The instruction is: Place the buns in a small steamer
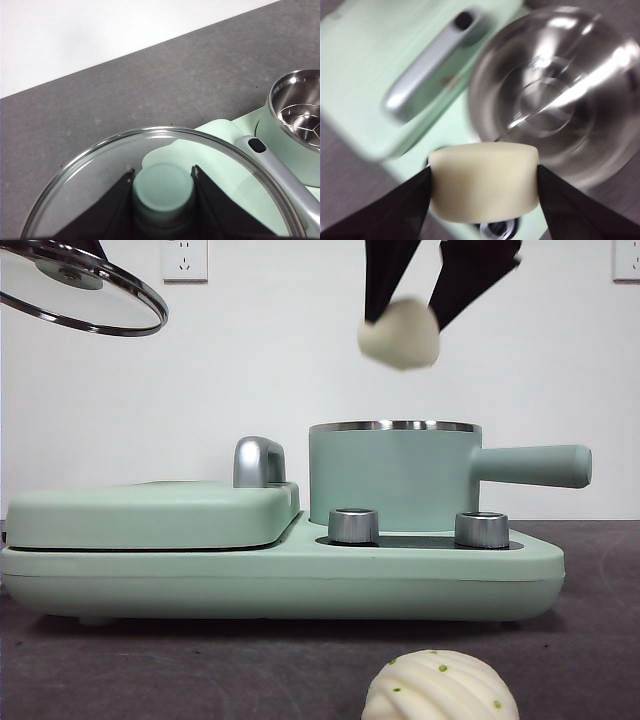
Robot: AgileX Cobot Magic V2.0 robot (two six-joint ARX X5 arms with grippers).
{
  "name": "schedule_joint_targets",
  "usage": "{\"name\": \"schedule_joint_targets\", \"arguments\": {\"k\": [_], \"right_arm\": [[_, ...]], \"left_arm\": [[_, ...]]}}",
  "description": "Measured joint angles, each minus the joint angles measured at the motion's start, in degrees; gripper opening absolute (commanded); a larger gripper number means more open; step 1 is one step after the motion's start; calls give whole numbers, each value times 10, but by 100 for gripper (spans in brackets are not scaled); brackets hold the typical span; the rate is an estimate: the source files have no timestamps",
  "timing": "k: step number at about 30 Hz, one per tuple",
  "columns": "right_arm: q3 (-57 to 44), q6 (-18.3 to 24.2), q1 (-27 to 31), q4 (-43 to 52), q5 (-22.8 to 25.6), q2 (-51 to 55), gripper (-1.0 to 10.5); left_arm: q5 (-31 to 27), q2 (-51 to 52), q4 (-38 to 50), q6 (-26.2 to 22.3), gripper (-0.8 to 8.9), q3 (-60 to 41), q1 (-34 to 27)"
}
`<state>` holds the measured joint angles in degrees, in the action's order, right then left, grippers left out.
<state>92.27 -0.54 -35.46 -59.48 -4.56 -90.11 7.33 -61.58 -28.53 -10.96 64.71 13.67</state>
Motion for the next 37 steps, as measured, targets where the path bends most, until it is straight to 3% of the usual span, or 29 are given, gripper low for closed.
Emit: {"name": "schedule_joint_targets", "arguments": {"k": [7,16,27,32,37], "right_arm": [[57,23,35,33,2,-89,315],[85,49,40,53,2,-173,315],[86,52,46,82,9,-215,318],[86,57,49,91,16,-215,437],[104,57,49,63,9,-210,435]], "left_arm": [[0,0,0,0,17,0,0],[0,0,0,0,17,0,0],[0,0,0,0,17,0,0],[0,0,0,0,17,0,0],[0,0,0,0,17,0,0]]}}
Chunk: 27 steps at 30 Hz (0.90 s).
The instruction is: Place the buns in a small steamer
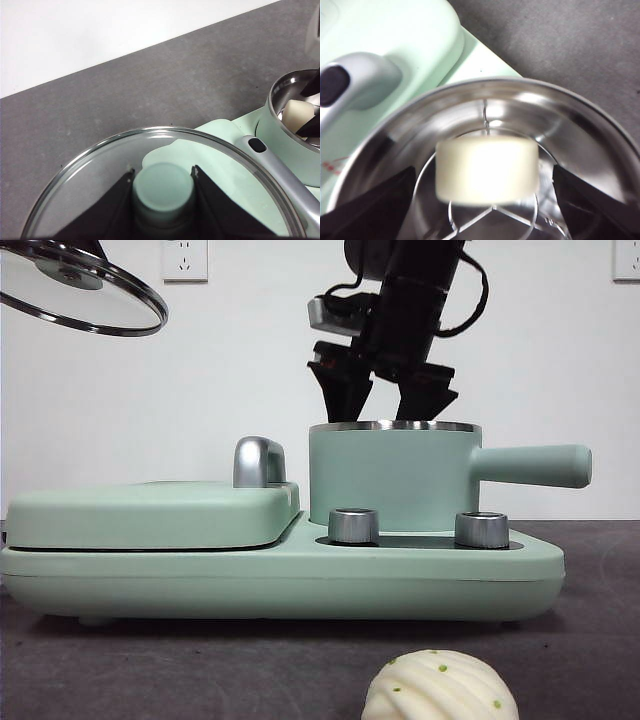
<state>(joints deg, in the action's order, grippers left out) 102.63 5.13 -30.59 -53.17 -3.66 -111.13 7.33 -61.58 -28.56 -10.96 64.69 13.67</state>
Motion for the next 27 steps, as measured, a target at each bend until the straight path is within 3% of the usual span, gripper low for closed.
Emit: {"name": "schedule_joint_targets", "arguments": {"k": [6,18,23,27], "right_arm": [[-15,-21,-9,3,-52,129,412],[-380,-52,-66,285,-52,389,411],[-484,-56,-92,309,-55,459,410],[-554,-53,-127,307,-84,506,410]], "left_arm": [[0,0,-8,0,17,0,0],[0,0,-21,0,17,0,0],[0,0,-21,0,17,0,0],[0,0,-21,0,17,0,0]]}}
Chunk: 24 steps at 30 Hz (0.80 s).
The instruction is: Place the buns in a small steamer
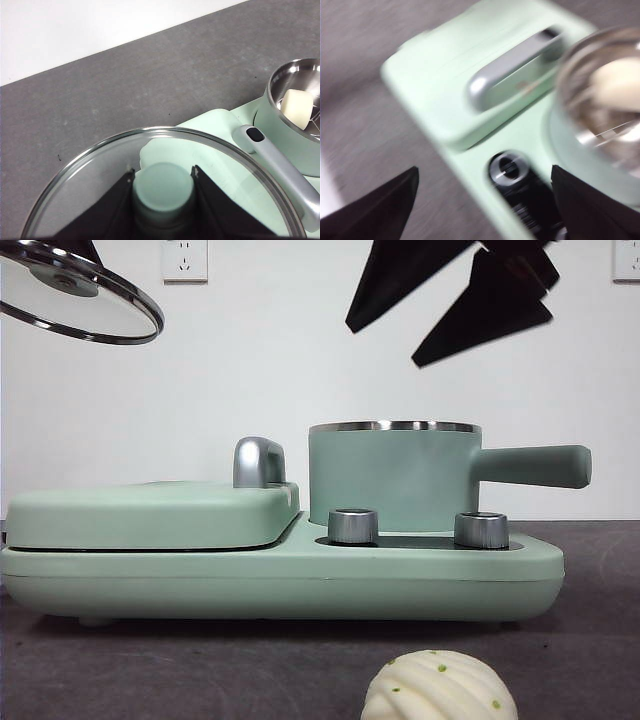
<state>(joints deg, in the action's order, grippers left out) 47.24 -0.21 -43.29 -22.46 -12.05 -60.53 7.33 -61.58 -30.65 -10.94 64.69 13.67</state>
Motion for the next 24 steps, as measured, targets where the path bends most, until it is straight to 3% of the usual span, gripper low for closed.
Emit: {"name": "schedule_joint_targets", "arguments": {"k": [7,13,24], "right_arm": [[-76,40,-85,-47,3,18,411],[-106,51,-144,-51,55,5,412],[-110,56,-178,-30,94,-85,431]], "left_arm": [[0,0,0,0,17,0,0],[0,0,0,0,17,0,0],[0,0,0,0,17,0,0]]}}
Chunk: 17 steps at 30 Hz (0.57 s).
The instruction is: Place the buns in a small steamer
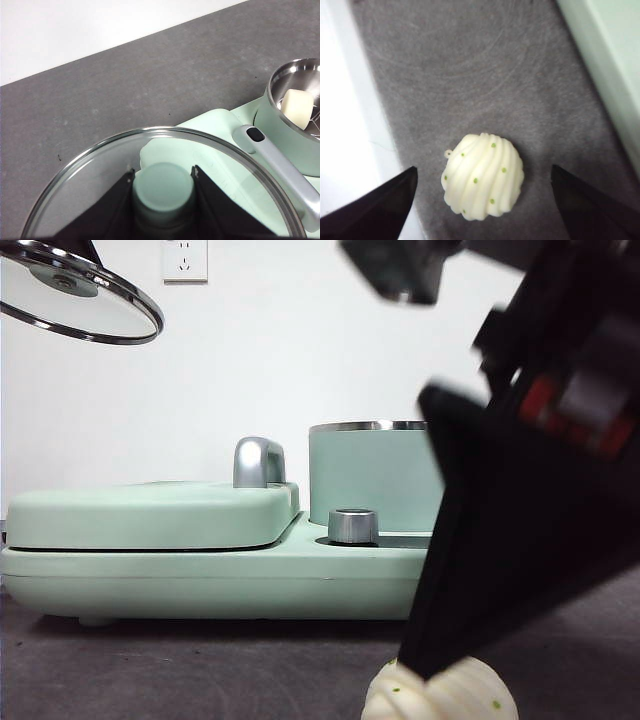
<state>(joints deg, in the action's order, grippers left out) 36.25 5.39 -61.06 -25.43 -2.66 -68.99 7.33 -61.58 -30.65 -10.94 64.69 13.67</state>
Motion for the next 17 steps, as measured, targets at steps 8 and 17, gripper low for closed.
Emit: {"name": "schedule_joint_targets", "arguments": {"k": [8,17], "right_arm": [[0,2,0,20,-1,-63,363],[0,-17,0,15,-2,-79,290]], "left_arm": [[0,0,0,0,17,0,0],[0,0,0,0,17,0,0]]}}
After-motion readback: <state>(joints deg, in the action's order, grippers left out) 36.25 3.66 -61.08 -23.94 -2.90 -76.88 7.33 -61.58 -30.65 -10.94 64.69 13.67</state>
